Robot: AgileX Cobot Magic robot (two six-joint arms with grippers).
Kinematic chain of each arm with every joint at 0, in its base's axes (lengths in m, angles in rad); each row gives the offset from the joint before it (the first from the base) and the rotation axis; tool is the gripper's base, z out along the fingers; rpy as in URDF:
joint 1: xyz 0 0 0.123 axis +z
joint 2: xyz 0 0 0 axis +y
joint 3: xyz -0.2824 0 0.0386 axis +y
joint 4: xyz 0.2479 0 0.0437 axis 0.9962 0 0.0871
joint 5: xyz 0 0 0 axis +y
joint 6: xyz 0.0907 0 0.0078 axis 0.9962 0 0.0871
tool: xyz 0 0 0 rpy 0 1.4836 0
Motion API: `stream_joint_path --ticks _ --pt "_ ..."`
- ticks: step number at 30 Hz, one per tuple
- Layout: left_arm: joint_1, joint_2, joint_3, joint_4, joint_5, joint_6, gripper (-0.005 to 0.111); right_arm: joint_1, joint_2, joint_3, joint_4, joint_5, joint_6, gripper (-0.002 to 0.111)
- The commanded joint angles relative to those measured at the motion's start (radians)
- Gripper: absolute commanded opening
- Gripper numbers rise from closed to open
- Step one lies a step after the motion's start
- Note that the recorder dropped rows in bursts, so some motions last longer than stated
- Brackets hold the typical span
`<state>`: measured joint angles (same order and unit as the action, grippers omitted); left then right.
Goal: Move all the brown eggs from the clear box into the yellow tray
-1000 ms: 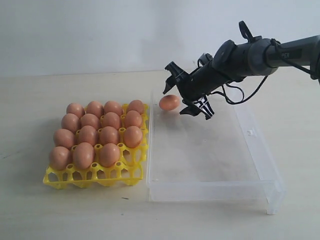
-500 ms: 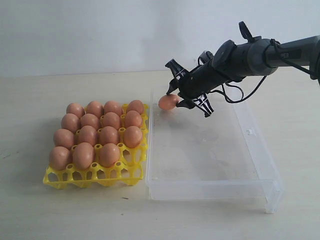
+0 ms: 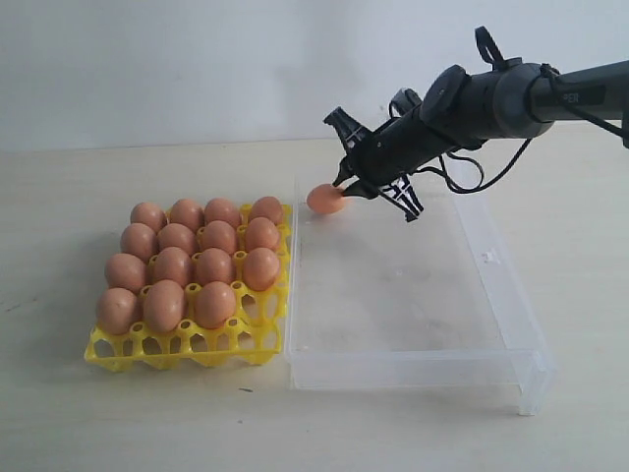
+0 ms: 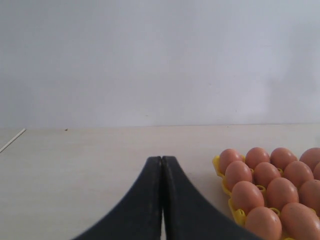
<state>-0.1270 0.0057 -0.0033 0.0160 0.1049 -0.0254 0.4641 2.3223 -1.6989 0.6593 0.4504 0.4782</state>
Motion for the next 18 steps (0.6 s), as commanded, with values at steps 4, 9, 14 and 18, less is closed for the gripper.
stream_joint_path --ticks 4,9,14,18 --pt "-0.003 -0.006 0.003 -0.007 -0.002 -0.004 0.0 -0.006 0.001 -0.006 0.027 -0.012 0.006 0.063" --pt "-0.003 -0.006 0.003 -0.007 -0.002 -0.004 0.0 -0.006 0.027 -0.006 0.131 -0.032 0.006 0.068" --pt "-0.003 -0.006 0.003 -0.007 -0.002 -0.004 0.0 -0.004 0.033 -0.006 0.16 -0.063 0.006 0.068" --pt "-0.003 -0.006 0.003 -0.007 -0.002 -0.004 0.0 0.0 0.046 -0.006 0.204 -0.06 0.018 0.064"
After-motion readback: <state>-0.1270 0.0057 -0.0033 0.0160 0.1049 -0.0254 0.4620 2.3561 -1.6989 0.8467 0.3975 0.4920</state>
